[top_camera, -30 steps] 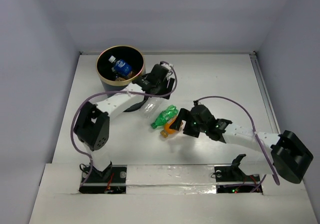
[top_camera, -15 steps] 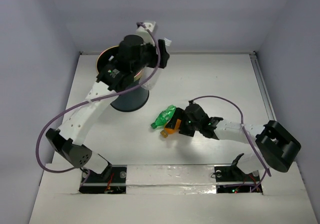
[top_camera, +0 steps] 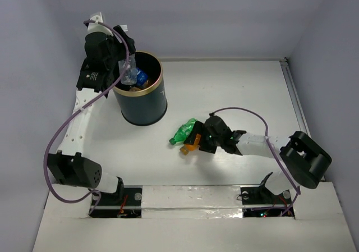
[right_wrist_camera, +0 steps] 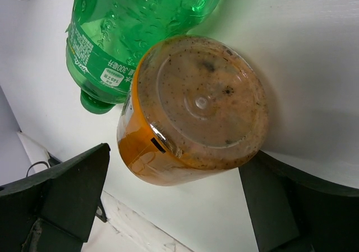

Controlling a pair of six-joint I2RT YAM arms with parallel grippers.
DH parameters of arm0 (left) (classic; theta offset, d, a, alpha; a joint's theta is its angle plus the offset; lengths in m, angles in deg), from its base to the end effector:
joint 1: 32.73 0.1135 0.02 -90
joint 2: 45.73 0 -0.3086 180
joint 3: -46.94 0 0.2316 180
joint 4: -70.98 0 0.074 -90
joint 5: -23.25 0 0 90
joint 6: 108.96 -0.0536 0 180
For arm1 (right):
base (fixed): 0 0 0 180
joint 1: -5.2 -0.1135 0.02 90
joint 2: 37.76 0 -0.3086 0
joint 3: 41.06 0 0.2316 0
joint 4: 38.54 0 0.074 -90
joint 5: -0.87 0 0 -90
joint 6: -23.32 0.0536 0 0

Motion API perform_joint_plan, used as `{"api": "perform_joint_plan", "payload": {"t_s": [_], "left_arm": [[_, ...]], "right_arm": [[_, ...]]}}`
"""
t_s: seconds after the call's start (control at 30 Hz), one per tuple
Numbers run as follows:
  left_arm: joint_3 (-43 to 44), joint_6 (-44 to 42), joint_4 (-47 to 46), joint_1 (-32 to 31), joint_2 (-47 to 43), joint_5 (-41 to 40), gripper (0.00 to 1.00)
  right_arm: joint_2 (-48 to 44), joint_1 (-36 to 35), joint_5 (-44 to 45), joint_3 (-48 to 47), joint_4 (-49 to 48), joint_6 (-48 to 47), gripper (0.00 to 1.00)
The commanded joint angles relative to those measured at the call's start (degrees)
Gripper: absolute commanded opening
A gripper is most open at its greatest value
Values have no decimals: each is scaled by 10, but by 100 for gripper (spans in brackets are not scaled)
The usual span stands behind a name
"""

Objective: Put the plastic bottles in the bin

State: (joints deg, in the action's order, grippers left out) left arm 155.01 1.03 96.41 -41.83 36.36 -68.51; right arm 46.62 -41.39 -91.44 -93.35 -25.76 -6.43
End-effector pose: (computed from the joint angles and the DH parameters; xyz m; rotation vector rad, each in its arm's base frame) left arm 0.3096 -0.0479 0.5218 -0.1736 1.5638 -0.3755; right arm 0.1884 0.2023 0.2076 0.2834 2.5464 0.8857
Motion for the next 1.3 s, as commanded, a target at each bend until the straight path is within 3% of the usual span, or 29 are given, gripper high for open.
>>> {"api": "perform_joint_plan", "payload": {"t_s": [0.0,0.23,0.4,0.47,0.77,0.93,1.1,1.27], "left_arm": [[-37,43,-80,30,-23,4,42],[-116,71,-126,48,-37,-1,51],[-155,79,-137,48,-61,-2,80],[-156,78,-127,48,-66,6,86],[-176,66,-89,48,-136,39,85],[-191,32,-50,-27,-182,23,79],[-213,8,-20,-113,-214,-3,72],[-270,10,16,-189,-254,-5,69]], "right_arm": [[-1,-3,16,-14,-15,-1,100],[-25,-3,54,-10,1,4,100],[-17,-3,72,-19,13,-4,100],[-14,-3,76,-22,13,-4,100],[-12,-3,92,-24,20,0,97],[-11,-3,105,-23,20,0,93],[-25,-3,109,-11,29,6,75],[-103,-3,121,19,73,8,67]]}}
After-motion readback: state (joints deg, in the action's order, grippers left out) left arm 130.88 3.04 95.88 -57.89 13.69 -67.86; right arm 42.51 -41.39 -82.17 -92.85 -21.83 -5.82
